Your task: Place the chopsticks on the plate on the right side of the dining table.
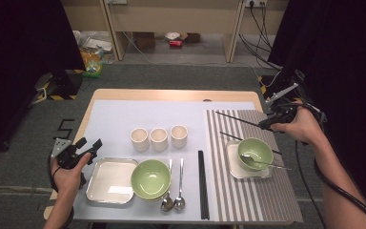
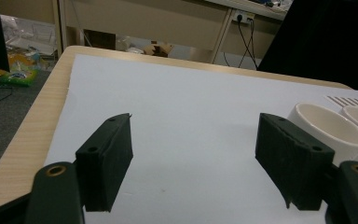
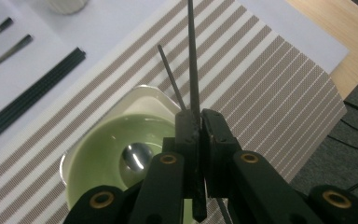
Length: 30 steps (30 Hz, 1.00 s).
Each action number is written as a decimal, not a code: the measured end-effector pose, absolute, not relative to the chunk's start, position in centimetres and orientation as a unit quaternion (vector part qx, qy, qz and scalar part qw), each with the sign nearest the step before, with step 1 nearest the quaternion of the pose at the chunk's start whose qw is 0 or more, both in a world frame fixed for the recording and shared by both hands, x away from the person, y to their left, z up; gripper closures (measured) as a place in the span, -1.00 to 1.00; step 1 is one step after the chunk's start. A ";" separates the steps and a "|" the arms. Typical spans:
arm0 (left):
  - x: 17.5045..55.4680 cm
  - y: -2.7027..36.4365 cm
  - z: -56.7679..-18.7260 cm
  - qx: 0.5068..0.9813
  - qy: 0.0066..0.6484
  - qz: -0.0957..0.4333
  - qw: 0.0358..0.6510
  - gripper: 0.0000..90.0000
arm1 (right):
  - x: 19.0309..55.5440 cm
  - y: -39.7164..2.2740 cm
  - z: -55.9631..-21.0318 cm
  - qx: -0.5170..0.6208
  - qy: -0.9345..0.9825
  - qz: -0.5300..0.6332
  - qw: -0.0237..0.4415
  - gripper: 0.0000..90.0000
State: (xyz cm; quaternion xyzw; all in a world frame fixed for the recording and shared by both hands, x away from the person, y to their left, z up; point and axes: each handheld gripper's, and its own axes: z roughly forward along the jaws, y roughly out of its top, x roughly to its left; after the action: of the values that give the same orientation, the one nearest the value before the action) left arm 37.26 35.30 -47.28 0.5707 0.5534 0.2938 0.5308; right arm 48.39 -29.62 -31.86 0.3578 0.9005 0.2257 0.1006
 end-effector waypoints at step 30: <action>37.3 35.2 -47.4 0.572 0.554 0.294 0.528 -0.41 | 48.5 -33.9 -35.0 0.327 0.910 0.230 0.105 0.92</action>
State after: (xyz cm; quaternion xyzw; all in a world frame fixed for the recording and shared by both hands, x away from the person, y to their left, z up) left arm 37.26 35.17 -47.45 0.5724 0.5544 0.2941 0.5277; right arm 48.50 -33.94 -35.04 0.3269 0.9105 0.2303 0.1054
